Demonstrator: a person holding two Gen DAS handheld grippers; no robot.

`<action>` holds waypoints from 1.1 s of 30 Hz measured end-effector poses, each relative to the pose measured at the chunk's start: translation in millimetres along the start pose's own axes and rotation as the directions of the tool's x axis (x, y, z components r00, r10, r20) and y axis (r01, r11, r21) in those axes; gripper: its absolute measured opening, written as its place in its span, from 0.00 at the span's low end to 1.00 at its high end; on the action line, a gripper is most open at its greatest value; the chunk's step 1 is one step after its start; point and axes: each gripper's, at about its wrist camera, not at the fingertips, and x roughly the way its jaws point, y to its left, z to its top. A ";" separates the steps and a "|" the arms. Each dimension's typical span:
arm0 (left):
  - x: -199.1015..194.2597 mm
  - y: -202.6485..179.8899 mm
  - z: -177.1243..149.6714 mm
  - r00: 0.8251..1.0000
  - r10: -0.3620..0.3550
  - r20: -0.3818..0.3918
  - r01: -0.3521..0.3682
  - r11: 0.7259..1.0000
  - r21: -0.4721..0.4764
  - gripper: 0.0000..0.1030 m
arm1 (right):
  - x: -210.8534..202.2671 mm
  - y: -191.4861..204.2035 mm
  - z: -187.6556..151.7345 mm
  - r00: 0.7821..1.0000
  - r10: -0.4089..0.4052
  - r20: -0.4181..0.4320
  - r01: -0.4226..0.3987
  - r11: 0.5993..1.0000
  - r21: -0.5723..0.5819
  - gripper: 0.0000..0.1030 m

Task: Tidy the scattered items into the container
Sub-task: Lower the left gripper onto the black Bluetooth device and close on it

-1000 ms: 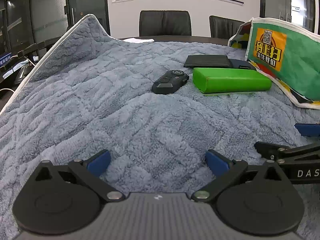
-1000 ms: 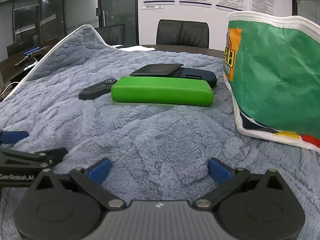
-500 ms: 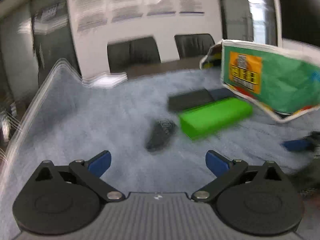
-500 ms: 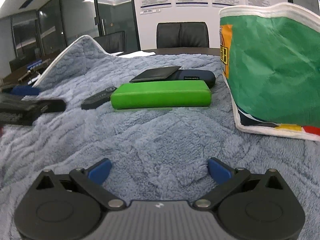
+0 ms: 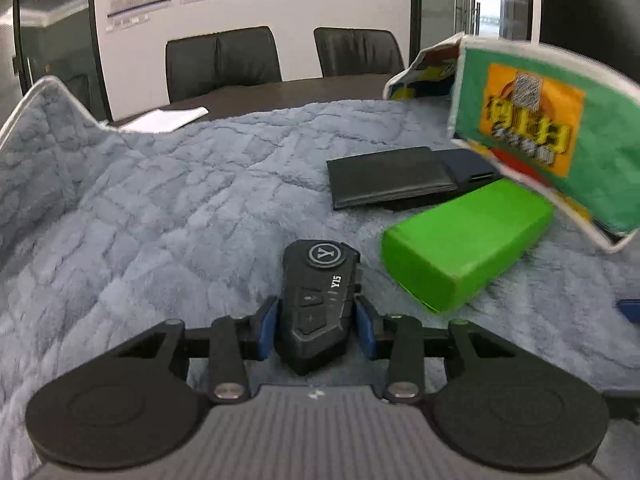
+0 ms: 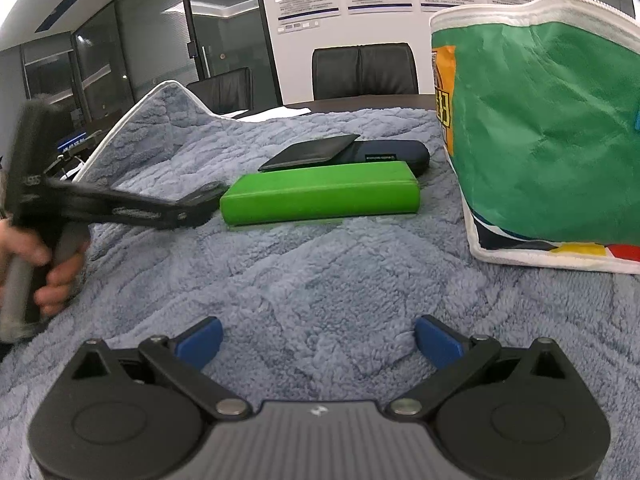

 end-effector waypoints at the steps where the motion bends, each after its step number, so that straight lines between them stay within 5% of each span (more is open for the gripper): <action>1: -10.3 -1.0 -4.4 0.999 -0.035 0.004 0.035 0.999 0.002 0.39 | -0.3 -0.6 0.0 1.000 0.003 0.001 -0.003 1.000 0.003 1.00; 5: -60.5 -23.7 -37.2 0.972 -0.229 0.043 0.221 0.965 0.142 0.39 | -0.4 -2.2 -0.1 1.000 0.010 0.003 -0.010 1.000 0.011 1.00; 8: -89.1 -50.0 -73.1 0.920 -0.390 0.028 0.351 0.855 0.381 0.39 | -2.1 -5.8 0.4 0.999 0.042 0.013 -0.042 0.999 0.028 1.00; 10: -98.6 -56.0 -90.4 0.871 -0.491 -0.019 0.443 0.768 0.463 0.39 | -8.6 -14.1 -0.5 0.988 0.147 0.037 -0.149 0.988 0.052 1.00; 13: -104.6 -57.2 -96.5 0.819 -0.571 -0.063 0.527 0.703 0.477 0.39 | -25.0 -17.8 -0.2 0.914 0.406 0.015 -0.403 0.910 -0.097 1.00; 15: -106.2 -60.3 -102.1 0.803 -0.590 -0.084 0.544 0.668 0.508 0.50 | -44.6 -1.9 -5.5 0.852 0.523 -0.035 -0.481 0.754 -0.448 1.00; 18: -108.1 -60.5 -106.7 0.803 -0.589 -0.094 0.539 0.650 0.536 0.68 | -57.5 13.9 -19.2 0.810 0.570 -0.136 -0.463 0.479 -0.746 1.00; 21: -108.5 -53.9 -106.7 0.803 -0.587 -0.102 0.547 0.658 0.518 0.74 | -46.9 27.3 -15.1 0.742 0.571 -0.351 -0.592 0.313 -0.743 0.97; 22: -108.8 -51.7 -107.1 0.804 -0.586 -0.100 0.547 0.665 0.508 0.74 | -43.4 31.5 -14.3 0.741 0.561 -0.369 -0.593 0.287 -0.753 0.95; 24: -112.4 -47.9 -108.4 0.806 -0.584 -0.099 0.549 0.675 0.493 0.65 | -35.1 35.8 -9.1 0.740 0.550 -0.388 -0.592 0.257 -0.764 0.94; 26: -115.1 -44.8 -108.7 0.807 -0.583 -0.091 0.548 0.684 0.481 0.57 | -26.7 34.9 -1.0 0.740 0.535 -0.408 -0.607 0.269 -0.748 0.86; 29: -110.3 -46.0 -105.6 0.799 -0.590 -0.111 0.569 0.684 0.457 0.44 | -13.3 32.7 11.0 0.711 0.510 -0.484 -0.673 0.295 -0.678 0.53; 31: -108.3 -48.8 -104.5 0.805 -0.580 -0.121 0.564 0.688 0.456 0.37 | -11.7 32.4 13.1 0.703 0.489 -0.517 -0.696 0.326 -0.640 0.52; 33: -110.4 -50.9 -101.3 0.799 -0.590 -0.116 0.570 0.684 0.455 0.37 | -22.7 31.6 13.2 0.722 0.485 -0.493 -0.671 0.318 -0.670 0.52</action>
